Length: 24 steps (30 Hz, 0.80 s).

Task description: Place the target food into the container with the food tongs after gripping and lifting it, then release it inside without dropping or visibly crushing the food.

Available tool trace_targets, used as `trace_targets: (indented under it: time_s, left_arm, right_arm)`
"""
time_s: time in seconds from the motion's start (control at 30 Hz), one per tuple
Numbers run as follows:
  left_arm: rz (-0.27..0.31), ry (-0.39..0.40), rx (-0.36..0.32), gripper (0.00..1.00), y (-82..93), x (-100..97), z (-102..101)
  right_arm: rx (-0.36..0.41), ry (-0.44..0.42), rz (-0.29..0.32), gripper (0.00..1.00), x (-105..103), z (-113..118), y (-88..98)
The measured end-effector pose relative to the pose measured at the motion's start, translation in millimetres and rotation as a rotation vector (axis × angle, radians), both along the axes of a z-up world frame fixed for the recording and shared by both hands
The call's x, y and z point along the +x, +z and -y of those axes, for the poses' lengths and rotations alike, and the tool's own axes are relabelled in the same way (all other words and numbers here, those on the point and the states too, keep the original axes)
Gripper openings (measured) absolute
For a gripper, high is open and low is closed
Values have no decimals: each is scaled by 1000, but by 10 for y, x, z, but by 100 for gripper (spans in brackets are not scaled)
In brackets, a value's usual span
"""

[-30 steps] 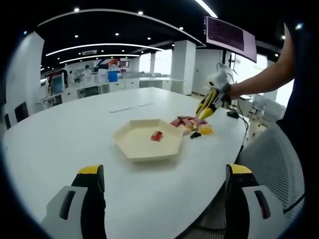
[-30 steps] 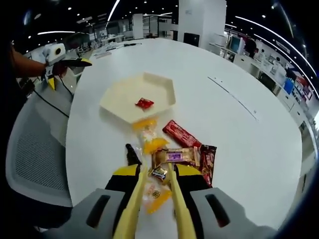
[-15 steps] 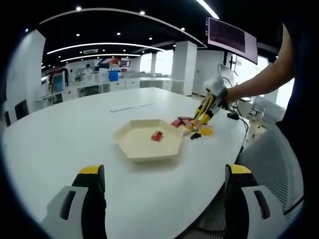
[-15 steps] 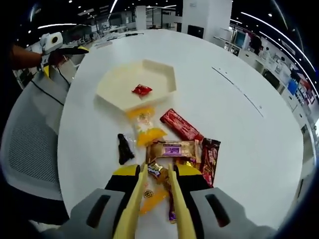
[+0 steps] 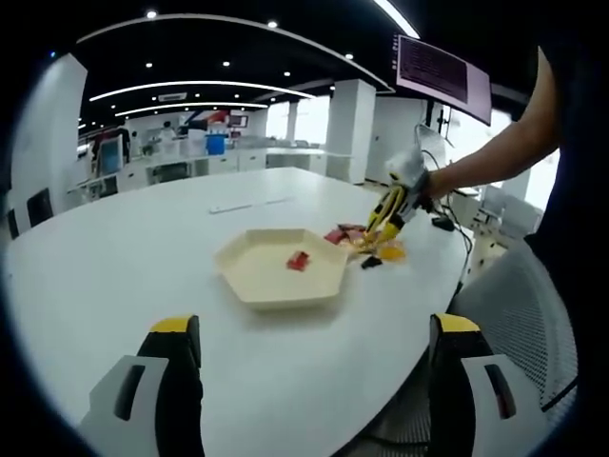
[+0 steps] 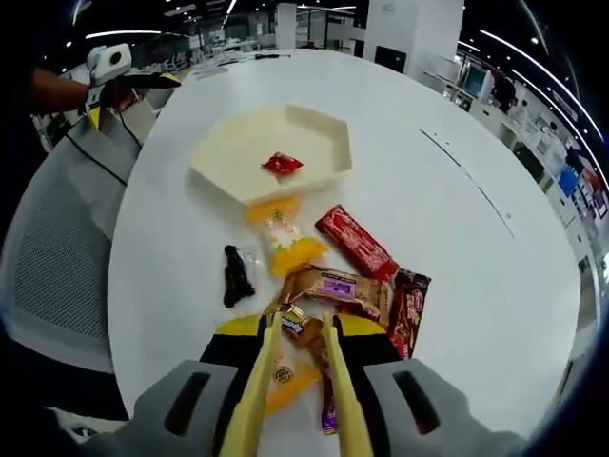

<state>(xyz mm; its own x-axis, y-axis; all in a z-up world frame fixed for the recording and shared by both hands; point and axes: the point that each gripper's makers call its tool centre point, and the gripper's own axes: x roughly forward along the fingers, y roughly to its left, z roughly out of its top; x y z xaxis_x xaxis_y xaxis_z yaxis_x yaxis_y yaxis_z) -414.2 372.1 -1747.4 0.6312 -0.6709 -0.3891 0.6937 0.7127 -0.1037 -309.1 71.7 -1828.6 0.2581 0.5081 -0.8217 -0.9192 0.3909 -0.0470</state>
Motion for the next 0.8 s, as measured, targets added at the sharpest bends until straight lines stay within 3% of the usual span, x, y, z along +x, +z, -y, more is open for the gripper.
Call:
trace_targets:
  time_s: [0.53, 0.8]
  left_arm:
    - [-3, 1, 1, 96, -5, 0, -2]
    - [-3, 7, -1, 96, -5, 7, -12]
  right_arm:
    - [-56, 119, 6, 27, -33, -42, -22]
    - [-28, 103, -6, 26, -44, -95, -38]
